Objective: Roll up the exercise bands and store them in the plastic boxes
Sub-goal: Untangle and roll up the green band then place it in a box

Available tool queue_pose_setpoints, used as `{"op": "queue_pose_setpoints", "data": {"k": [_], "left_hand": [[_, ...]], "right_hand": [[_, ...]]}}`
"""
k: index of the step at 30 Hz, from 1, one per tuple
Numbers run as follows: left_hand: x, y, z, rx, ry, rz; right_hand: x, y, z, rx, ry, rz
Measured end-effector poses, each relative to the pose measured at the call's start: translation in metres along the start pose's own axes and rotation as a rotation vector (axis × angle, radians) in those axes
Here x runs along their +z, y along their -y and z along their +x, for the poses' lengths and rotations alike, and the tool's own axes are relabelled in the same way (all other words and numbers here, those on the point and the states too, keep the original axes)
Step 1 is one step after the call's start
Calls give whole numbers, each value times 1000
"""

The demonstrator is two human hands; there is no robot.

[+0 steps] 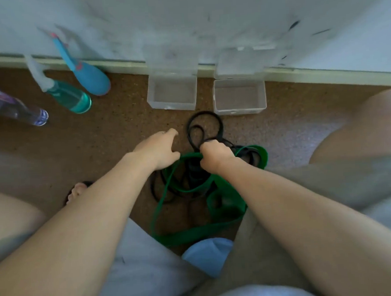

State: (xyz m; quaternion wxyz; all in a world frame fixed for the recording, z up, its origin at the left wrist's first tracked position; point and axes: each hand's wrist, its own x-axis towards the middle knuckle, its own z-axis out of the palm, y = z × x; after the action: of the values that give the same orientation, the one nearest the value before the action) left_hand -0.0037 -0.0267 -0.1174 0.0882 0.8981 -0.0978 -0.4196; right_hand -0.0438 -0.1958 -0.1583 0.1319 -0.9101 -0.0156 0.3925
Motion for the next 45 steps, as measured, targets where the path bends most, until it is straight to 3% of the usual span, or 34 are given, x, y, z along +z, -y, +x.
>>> {"op": "queue_pose_setpoints", "data": {"k": [8, 11, 17, 25, 28, 33, 42, 45], "left_hand": [[11, 6, -26, 43, -20, -85], [8, 4, -36, 74, -68, -151], [-18, -27, -65, 230, -235, -420], [-75, -69, -112, 347, -316, -692], [-98, -71, -126, 382, -427, -565], [-134, -69, -130, 465, -568, -575], [-163, -61, -87, 444, -660, -379], [-166, -58, -80, 440, -686, -317]], "right_hand": [[-5, -5, -21, -20, -101, 191], [-23, 0, -36, -124, -262, 255], [-66, 14, -77, -409, -742, 198], [-130, 34, -125, -532, -1041, 156], [-155, 39, -145, -531, -1089, 209], [-184, 45, -163, -453, -1013, 451], [-214, 55, -112, -344, -555, 986], [-219, 55, -100, -243, -475, 1000]]}}
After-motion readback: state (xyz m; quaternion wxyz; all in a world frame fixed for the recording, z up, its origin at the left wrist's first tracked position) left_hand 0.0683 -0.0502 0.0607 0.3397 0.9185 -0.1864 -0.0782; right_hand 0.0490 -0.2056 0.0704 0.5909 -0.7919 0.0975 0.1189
